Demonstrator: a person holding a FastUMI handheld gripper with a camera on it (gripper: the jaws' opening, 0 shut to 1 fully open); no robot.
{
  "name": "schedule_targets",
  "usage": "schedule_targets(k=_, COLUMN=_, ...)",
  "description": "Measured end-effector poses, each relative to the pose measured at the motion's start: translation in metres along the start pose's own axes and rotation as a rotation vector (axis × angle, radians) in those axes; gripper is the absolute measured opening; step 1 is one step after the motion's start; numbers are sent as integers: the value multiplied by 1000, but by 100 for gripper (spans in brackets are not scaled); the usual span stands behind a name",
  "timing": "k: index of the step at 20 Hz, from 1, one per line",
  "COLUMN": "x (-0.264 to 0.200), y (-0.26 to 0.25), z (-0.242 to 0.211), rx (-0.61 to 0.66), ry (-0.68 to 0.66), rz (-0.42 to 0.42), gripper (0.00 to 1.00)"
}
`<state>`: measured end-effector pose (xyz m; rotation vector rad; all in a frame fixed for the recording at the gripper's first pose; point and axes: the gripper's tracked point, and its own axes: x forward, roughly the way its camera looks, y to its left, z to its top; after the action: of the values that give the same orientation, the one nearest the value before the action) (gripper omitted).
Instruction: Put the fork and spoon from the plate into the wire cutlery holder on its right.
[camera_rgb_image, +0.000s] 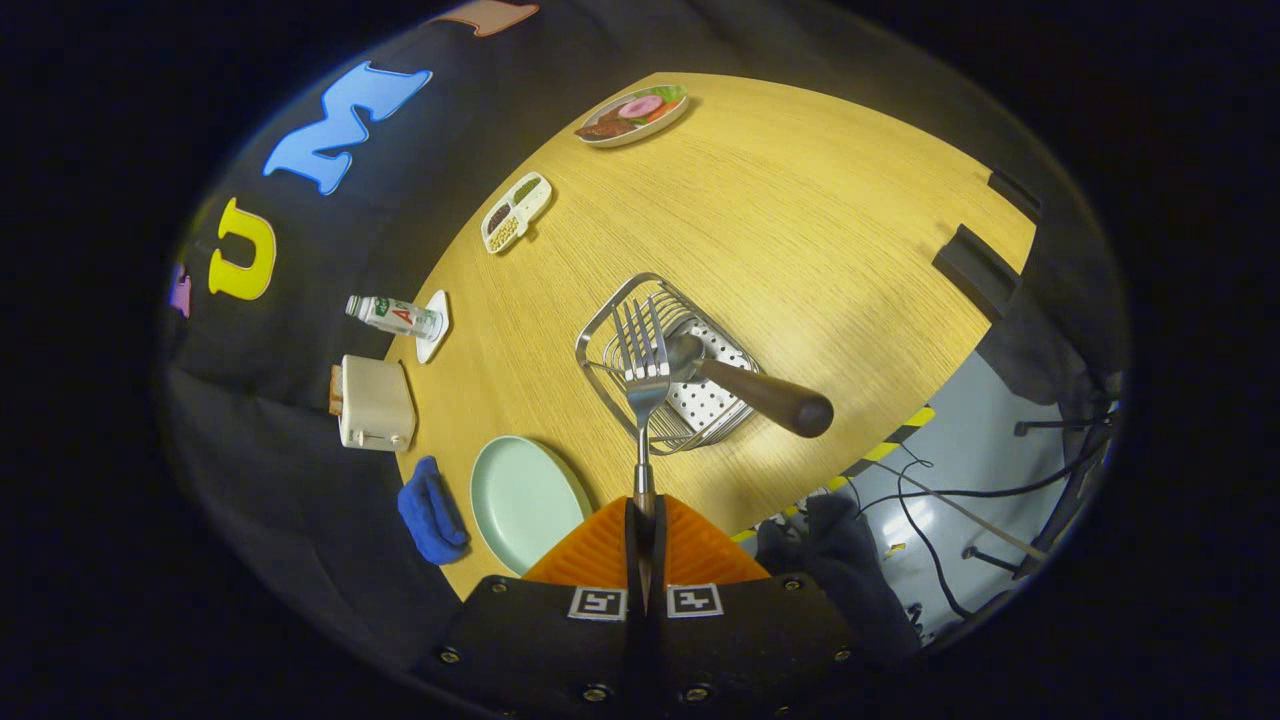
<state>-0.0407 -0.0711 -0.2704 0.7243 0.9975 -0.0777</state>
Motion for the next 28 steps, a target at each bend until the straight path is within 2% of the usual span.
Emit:
schedule_targets(k=6, x=2, y=0, z=4, rx=2, ry=2, rz=-18, gripper=1)
schedule_targets(k=9, x=0, y=5, z=11, rx=6, ry=-21, rz=1, gripper=11)
schedule_targets(k=11, x=-2, y=6, z=15, rx=7, ry=-37, rz=0, gripper=29)
schedule_targets(k=12, x=-1, y=3, z=15, rx=5, ry=-40, rz=-8, gripper=35)
schedule_targets(k=13, x=-3, y=3, z=15, rx=10, ry=-40, rz=-4, gripper=35)
schedule_targets(k=14, x=-3, y=6, z=14, rx=19, ry=-35, rz=5, gripper=47)
schedule_targets(k=15, x=-4, y=6, z=13, rx=28, ry=-32, rz=10, gripper=54)
schedule_targets(k=17, x=-3, y=5, z=12, rx=33, ry=-33, rz=19, gripper=55)
schedule_targets(k=19, x=7, y=3, z=11, rx=32, ry=-37, rz=9, gripper=99)
schedule_targets(k=28, x=9, y=-3, z=5, rx=-6, ry=-24, rz=-29, gripper=98)
